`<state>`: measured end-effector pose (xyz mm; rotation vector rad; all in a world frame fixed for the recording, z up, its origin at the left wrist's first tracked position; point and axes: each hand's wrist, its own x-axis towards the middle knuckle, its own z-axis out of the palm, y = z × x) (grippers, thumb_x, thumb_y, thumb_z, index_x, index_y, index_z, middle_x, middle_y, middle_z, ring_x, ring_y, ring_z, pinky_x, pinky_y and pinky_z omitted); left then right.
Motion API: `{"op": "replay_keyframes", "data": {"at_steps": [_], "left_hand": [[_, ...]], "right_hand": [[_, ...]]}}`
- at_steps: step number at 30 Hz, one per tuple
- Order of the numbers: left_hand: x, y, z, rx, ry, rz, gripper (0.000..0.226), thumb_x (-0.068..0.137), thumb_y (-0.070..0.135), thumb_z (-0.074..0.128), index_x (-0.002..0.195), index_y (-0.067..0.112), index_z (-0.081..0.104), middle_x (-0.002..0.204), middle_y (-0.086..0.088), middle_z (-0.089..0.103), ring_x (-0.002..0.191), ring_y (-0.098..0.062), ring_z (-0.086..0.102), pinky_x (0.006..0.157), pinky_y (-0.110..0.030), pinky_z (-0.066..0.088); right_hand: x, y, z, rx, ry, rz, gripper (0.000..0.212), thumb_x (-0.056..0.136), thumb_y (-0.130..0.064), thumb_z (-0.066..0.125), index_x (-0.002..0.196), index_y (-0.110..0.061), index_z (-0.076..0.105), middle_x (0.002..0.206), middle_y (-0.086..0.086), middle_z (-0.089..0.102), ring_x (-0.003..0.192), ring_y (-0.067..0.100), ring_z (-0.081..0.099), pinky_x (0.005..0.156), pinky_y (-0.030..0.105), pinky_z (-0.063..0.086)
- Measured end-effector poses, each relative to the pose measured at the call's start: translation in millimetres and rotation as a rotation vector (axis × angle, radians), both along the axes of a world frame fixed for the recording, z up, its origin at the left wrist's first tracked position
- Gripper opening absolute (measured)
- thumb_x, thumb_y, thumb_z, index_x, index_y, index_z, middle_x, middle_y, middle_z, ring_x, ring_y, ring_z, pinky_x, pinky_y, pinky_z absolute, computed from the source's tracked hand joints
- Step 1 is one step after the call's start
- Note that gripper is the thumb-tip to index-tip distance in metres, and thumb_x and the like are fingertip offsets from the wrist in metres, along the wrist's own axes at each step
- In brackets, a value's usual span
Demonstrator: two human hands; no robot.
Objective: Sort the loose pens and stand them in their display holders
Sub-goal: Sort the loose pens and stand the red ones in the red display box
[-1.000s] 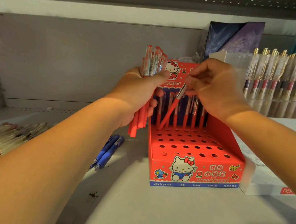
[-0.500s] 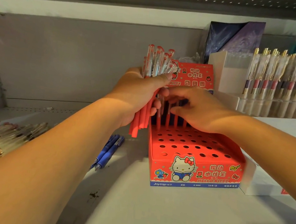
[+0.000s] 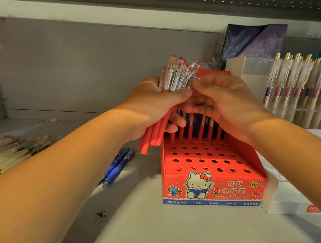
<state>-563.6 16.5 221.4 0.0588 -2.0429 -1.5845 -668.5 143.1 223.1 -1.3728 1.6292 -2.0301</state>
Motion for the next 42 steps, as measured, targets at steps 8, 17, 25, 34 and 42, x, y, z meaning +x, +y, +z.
{"op": "replay_keyframes", "data": {"at_steps": [8, 17, 25, 34, 42], "left_hand": [[0, 1, 1, 0.104, 0.045, 0.0, 0.013, 0.094, 0.022, 0.067, 0.105, 0.015, 0.063, 0.09, -0.012, 0.077, 0.077, -0.025, 0.076, 0.055, -0.035, 0.06], [0, -3, -1, -0.107, 0.041, 0.089, 0.011, 0.095, 0.025, 0.065, 0.105, 0.022, 0.06, 0.077, -0.003, 0.076, 0.066, -0.027, 0.074, 0.047, -0.03, 0.055], [-3, -9, 1, -0.188, 0.095, 0.344, 0.015, 0.094, 0.028, 0.065, 0.107, 0.023, 0.059, 0.081, 0.001, 0.072, 0.057, -0.01, 0.069, 0.043, -0.022, 0.051], [-4, -10, 1, -0.08, 0.108, 0.273, 0.023, 0.092, 0.029, 0.069, 0.108, 0.016, 0.059, 0.067, 0.002, 0.069, 0.037, -0.014, 0.049, 0.038, -0.023, 0.041], [-6, -9, 0, -0.034, 0.071, 0.251, 0.023, 0.092, 0.035, 0.068, 0.105, 0.018, 0.059, 0.073, -0.001, 0.066, 0.038, -0.012, 0.049, 0.039, -0.023, 0.041]], "right_hand": [[-1, 1, 7, -0.084, -0.214, -0.024, 0.018, 0.097, 0.0, 0.05, 0.105, 0.004, 0.066, 0.101, 0.02, 0.073, 0.09, 0.029, 0.073, 0.08, 0.038, 0.06], [-18, 10, 16, -0.125, -0.238, -0.271, 0.026, 0.101, -0.001, 0.044, 0.126, 0.006, 0.051, 0.117, 0.025, 0.065, 0.093, 0.027, 0.071, 0.071, 0.034, 0.061], [-20, 8, 14, -0.124, -0.028, -0.444, 0.018, 0.102, -0.006, 0.047, 0.118, -0.003, 0.055, 0.088, 0.009, 0.067, 0.079, 0.016, 0.072, 0.07, 0.031, 0.061], [-25, -5, -3, 0.065, 0.342, -0.505, 0.033, 0.098, -0.002, 0.054, 0.09, -0.035, 0.056, 0.086, 0.003, 0.066, 0.079, 0.016, 0.071, 0.073, 0.039, 0.062], [-21, -9, -14, 0.215, 0.492, -0.383, 0.034, 0.095, 0.002, 0.057, 0.095, -0.031, 0.063, 0.088, 0.0, 0.065, 0.07, 0.01, 0.071, 0.063, 0.021, 0.059]]}}
